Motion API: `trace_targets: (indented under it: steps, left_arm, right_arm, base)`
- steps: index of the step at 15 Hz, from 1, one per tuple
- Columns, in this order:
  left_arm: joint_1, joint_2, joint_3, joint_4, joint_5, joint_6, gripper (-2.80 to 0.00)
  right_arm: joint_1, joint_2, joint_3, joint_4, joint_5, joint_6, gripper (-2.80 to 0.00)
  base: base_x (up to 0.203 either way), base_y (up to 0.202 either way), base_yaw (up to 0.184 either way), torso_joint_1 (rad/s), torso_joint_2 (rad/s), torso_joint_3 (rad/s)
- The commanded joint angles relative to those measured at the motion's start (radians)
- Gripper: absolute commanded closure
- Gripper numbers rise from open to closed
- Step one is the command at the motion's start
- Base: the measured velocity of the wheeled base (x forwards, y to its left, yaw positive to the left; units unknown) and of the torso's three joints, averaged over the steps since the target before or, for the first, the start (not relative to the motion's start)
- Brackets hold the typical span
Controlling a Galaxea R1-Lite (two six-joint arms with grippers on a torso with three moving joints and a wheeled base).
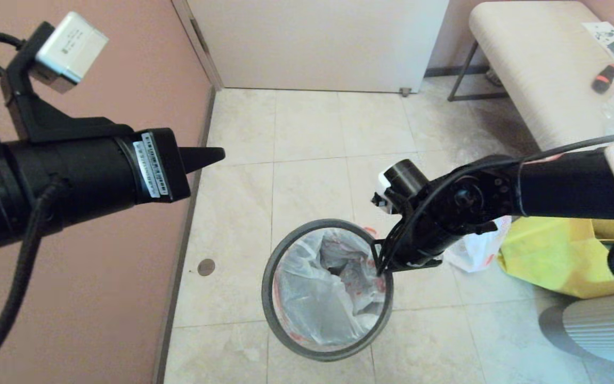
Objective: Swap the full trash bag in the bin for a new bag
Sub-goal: Place the trash can ring on the trash can
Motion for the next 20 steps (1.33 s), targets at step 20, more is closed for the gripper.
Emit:
trace_targets:
  steps: [20]
  left_arm:
    - [0.031,0.015,-0.005,-0.011,-0.002,-0.002,0.00]
  right_arm:
    - [-0.049,0.298,-0.219,-0.047,-0.094,0.000,0.00]
  base:
    - [0.000,0.000,0.000,0.000,0.00,0.000]
